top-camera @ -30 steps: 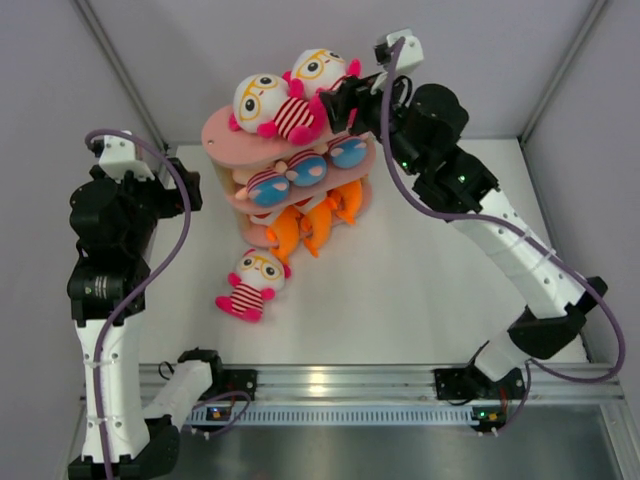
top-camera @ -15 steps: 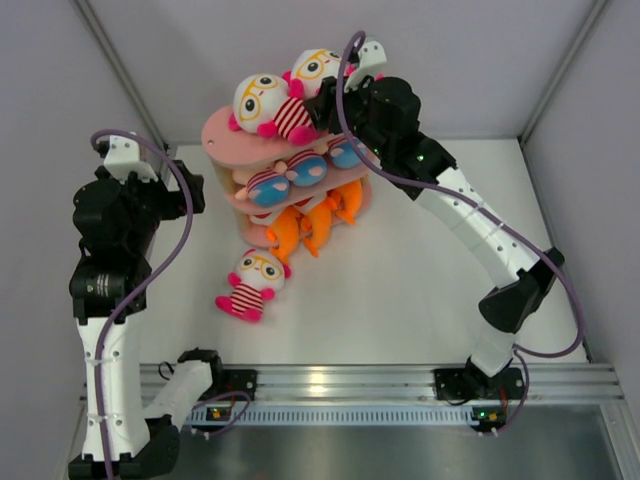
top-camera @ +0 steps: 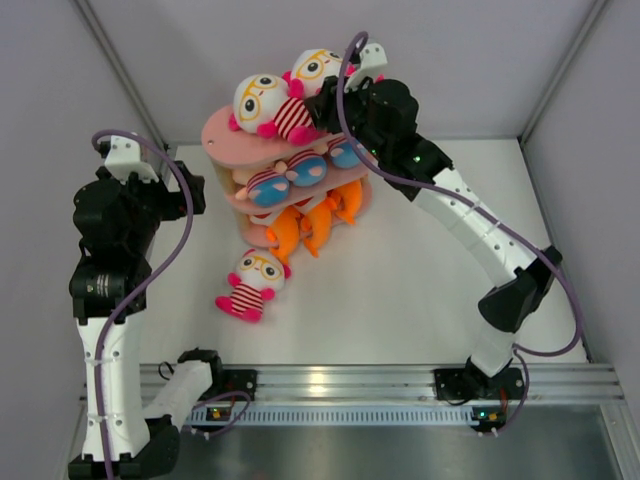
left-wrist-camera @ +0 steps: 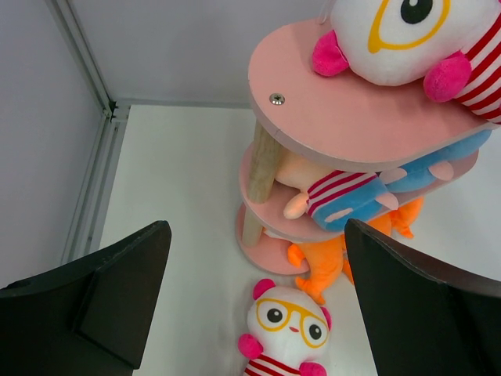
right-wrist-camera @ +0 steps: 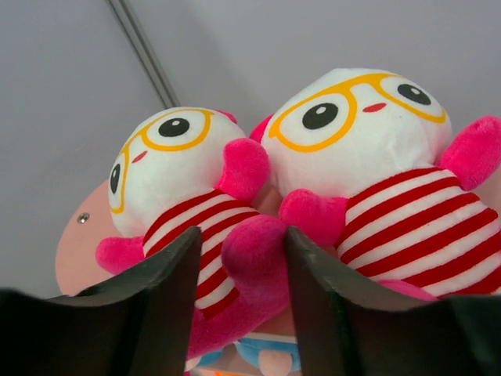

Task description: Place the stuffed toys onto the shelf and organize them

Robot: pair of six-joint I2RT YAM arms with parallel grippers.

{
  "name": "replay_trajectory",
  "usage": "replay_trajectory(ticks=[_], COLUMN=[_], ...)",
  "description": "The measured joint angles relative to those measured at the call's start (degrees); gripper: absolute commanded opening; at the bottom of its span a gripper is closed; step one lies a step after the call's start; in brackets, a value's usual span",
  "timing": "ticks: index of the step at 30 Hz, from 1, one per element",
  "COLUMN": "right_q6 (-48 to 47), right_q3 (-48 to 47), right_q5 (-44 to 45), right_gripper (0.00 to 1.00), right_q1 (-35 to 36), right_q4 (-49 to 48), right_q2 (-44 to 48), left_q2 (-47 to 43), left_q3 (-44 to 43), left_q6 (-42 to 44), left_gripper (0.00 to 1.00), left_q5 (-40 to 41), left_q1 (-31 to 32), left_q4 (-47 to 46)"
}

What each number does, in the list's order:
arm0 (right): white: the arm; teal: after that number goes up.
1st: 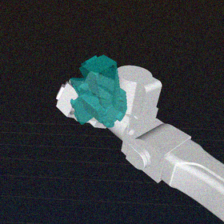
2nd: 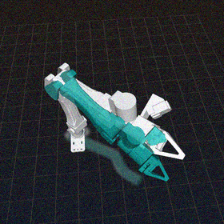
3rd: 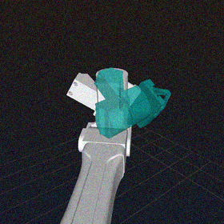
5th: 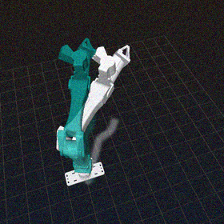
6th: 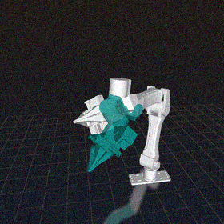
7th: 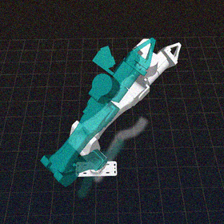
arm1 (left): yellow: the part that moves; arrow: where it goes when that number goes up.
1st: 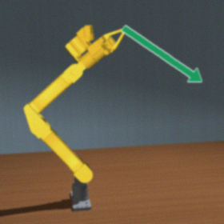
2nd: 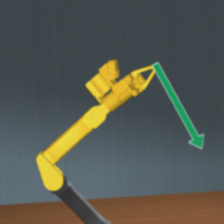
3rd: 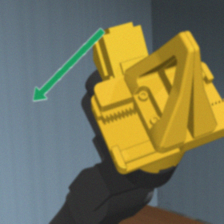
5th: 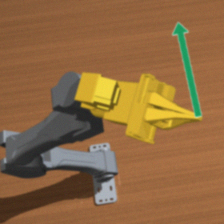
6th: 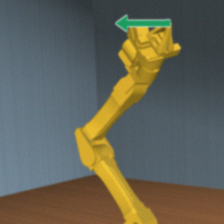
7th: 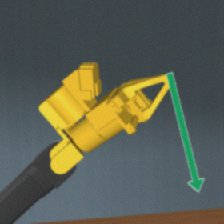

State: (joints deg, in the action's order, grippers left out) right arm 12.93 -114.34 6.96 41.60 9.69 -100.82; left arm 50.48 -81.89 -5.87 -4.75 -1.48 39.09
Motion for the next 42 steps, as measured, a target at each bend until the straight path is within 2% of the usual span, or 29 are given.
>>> replay_trajectory(ticks=[2,3,7,10,15,20,22,23,26,27,30,36,42], right_q6=[-0.1,-0.1,0.2,0.6,2.8,3.3,3.3,3.3,3.6,3.7,3.7,2.3,-3.4], right_q3=[0.0,0.1,1.7,7.1,16.9,19.9,19.9,19.9,19.9,19.8,19.8,20.5,27.1], right_q5=[0.1,0.3,0.7,2.7,7.0,9.9,10.3,10.4,10.4,10.4,10.2,10.3,18.5], right_gripper=[0.33,0.24,0.14,0.06,0.01,0.00,0.03,0.14,0.31,0.42,0.54,0.66,0.72], right_q1=[0.0,0.0,0.0,0.0,-0.1,0.2,0.3,0.4,0.6,0.7,1.0,2.7,9.2], right_q4=[-0.1,-0.2,-2.2,-6.5,-13.6,-16.8,-17.5,-17.7,-17.8,-17.8,-17.8,-17.6,-15.8], right_q2=[-0.2,-0.2,-0.1,1.6,6.4,9.0,9.0,9.0,9.0,9.0,9.0,10.2,20.7], left_q2=[0.0,0.0,0.0,0.0,0.0,0.0,0.0,0.0,0.0,0.0,0.0,0.0,-0.1], left_q3=[0.0,0.0,0.0,0.0,0.0,0.0,0.0,0.0,0.0,0.0,0.0,0.4,3.0], left_q6=[0.0,0.0,0.0,0.0,0.0,0.0,0.0,0.0,0.1,0.1,0.3,1.7,6.3], left_gripper=[0.98,0.98,0.98,0.98,0.98,0.98,0.98,0.98,0.98,0.98,0.98,0.98,0.98], left_q5=[0.0,0.0,-0.2,-0.2,-0.4,-0.4,-0.4,-0.4,-0.4,-0.4,-0.4,-1.1,-1.2], left_q1=[0.0,0.0,0.0,0.0,0.0,0.0,0.0,0.0,0.0,0.0,0.0,0.0,0.0], left_q4=[0.0,0.0,0.0,0.0,0.0,0.0,0.0,0.1,0.1,0.1,0.1,0.5,3.5])
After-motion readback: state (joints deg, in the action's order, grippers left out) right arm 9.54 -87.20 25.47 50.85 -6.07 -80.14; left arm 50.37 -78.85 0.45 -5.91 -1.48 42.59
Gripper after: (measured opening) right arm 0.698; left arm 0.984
